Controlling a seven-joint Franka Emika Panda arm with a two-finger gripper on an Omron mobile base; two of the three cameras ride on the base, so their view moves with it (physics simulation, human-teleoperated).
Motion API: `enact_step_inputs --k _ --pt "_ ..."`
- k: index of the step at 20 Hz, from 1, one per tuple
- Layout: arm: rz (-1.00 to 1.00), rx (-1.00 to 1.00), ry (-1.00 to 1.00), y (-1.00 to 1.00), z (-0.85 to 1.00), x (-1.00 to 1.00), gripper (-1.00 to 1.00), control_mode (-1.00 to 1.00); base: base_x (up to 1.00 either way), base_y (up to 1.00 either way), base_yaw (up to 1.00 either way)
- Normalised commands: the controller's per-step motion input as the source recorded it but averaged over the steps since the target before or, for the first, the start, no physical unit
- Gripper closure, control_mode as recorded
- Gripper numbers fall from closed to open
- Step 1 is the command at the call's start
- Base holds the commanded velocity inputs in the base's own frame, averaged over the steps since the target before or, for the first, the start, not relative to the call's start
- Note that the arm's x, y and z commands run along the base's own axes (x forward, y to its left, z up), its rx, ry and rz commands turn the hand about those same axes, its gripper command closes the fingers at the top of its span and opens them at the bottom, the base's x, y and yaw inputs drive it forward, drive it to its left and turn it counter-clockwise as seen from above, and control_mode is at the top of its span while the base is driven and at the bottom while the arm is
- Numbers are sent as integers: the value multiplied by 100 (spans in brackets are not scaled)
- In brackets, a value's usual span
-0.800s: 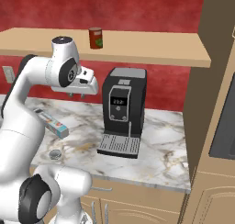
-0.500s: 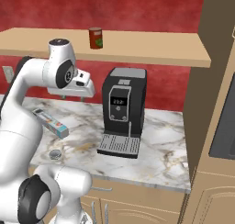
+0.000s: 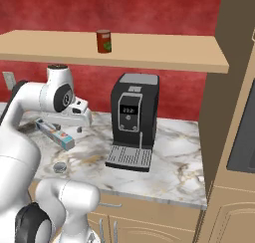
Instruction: Restock the canned food cabinet by taking the new fresh canned food from the counter and placing it in the cabinet. Then, take the old canned food from the cabinet and place it on the counter.
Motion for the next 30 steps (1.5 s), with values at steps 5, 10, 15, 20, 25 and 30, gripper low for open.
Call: enact_step_inputs --k 5,10,15,20,25,30 --pt "1 0 8 62 -92 -25 -100 -100 0 0 0" --pt "0 2 5 59 -87 -1 -100 -100 0 0 0" --pt "0 0 4 41 -59 12 -100 -100 0 0 0" --pt "0 0 3 17 -33 23 -100 -100 0 0 0" --pt "0 -2 4 7 -26 42 -100 -100 0 0 0" --pt "0 -4 4 0 -21 11 -100 -100 0 0 0"
